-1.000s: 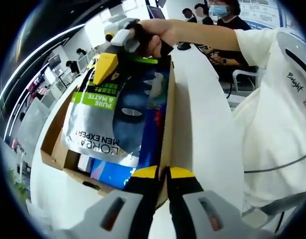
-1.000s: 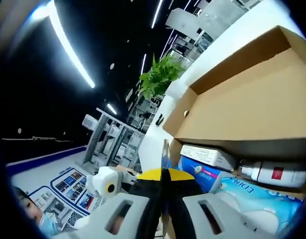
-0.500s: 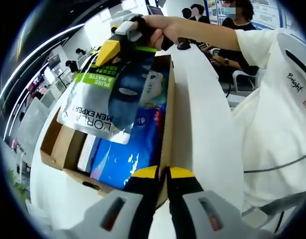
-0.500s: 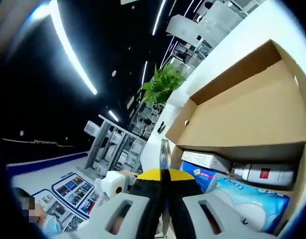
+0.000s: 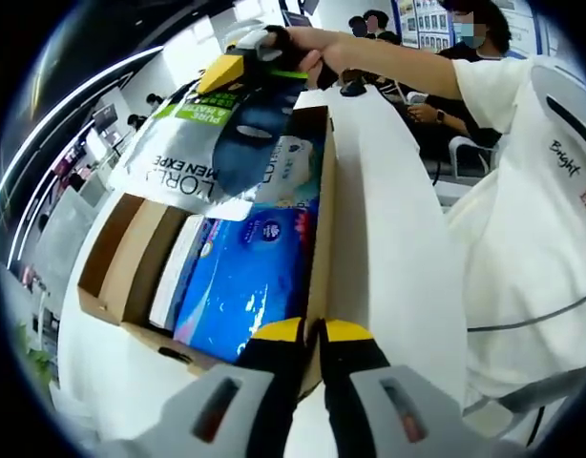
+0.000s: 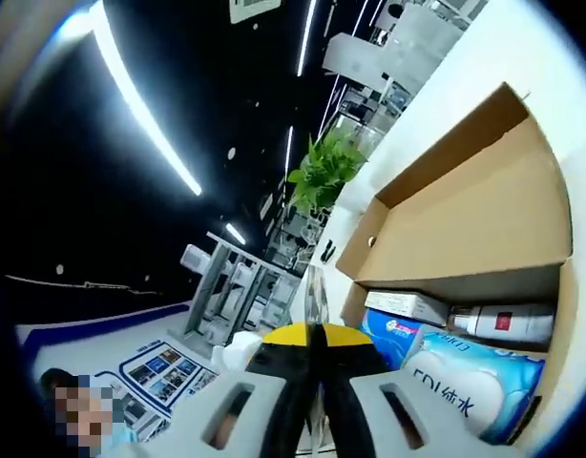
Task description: Operate the shoe box by opening the lid, removing the specified soft item, and placing it in the target area until the item is outside and the box remains undamaged.
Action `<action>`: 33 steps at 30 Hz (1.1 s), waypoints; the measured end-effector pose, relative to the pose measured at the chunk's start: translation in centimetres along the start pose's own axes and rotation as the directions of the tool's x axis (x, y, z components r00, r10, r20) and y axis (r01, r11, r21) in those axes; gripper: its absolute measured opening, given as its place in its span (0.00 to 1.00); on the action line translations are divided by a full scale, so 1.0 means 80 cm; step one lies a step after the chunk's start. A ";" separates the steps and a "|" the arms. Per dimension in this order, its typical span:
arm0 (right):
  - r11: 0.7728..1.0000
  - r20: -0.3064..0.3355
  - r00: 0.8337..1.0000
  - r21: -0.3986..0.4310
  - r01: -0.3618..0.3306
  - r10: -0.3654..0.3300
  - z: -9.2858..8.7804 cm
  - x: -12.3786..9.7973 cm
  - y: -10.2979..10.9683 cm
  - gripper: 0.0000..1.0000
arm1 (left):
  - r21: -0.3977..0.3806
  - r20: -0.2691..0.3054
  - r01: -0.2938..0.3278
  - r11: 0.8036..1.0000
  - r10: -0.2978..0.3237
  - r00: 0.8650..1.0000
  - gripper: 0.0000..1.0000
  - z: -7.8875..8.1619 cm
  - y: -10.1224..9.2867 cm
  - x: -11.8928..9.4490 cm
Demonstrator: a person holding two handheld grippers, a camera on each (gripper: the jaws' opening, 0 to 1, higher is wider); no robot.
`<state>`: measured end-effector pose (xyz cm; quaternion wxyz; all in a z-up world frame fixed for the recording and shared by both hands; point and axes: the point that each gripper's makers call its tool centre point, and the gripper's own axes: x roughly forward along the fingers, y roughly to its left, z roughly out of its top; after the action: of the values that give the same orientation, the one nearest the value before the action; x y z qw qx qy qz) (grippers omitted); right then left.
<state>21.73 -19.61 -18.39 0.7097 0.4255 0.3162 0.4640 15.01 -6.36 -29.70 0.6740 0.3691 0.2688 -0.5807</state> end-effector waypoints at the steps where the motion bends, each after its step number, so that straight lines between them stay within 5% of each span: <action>1: 1.000 0.001 1.000 0.003 -0.001 0.001 0.000 -0.001 0.000 0.00 | 0.000 -0.001 0.000 1.000 0.000 1.000 0.06 0.000 0.000 0.000; 33: 0.997 0.059 0.995 -0.014 -0.076 0.077 0.018 -0.085 0.021 0.00 | 0.006 0.016 -0.002 1.000 0.002 1.000 0.06 0.001 0.001 -0.001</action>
<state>19.77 -25.98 -15.93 0.7031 0.4464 0.2758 0.4798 15.05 -6.36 -29.59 0.6756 0.3667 0.2611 -0.5839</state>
